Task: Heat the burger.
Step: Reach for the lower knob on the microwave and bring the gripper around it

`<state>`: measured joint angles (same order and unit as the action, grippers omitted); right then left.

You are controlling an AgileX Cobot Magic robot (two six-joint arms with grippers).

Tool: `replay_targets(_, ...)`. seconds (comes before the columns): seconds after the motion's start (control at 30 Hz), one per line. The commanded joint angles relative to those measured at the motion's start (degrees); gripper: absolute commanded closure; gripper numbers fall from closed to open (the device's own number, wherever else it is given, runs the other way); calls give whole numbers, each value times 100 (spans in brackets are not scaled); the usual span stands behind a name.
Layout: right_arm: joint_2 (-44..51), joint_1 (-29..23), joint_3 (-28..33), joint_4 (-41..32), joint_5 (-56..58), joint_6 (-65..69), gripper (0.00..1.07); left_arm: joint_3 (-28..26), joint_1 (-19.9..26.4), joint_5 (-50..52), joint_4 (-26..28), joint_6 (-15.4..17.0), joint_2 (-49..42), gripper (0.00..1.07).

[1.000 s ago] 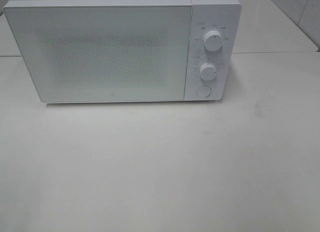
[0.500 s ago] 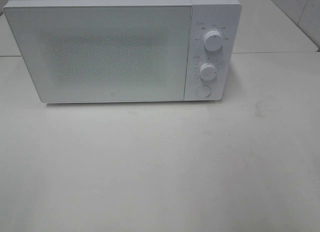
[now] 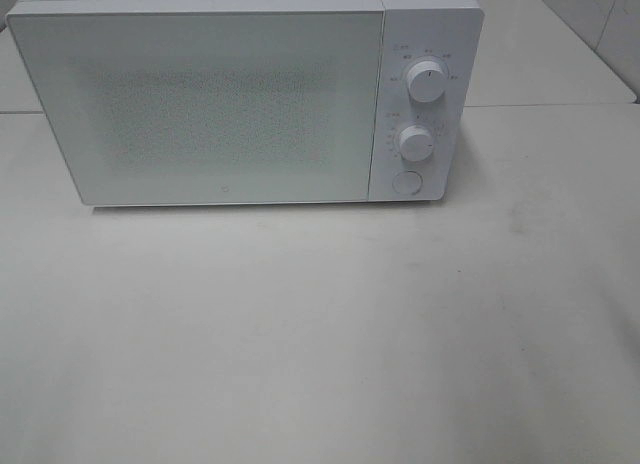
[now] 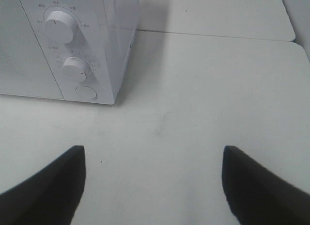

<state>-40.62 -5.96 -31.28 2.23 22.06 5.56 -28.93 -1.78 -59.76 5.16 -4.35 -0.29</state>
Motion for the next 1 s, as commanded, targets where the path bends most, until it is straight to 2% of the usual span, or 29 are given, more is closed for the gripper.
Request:
replay_targets(0.03,-309,46,-17,-120,-481,69,32,17,17,40,52,34,-115,16)
replay_targets(0.4,-1432,46,-17,-115,-1885,69,32,17,17,40,52,34,-115,16)
replay_targets(0.7,-2384,23,-11,189,-3100,63,32,17,17,40,52,34,-115,16)
replay_targets(0.87,-2716,23,332,160,-4206,6,32,17,17,40,52,34,-115,16)
replay_targets(1.0,-3008,-189,796,-355,-5122,-476,32,17,17,40,52,34,-115,16)
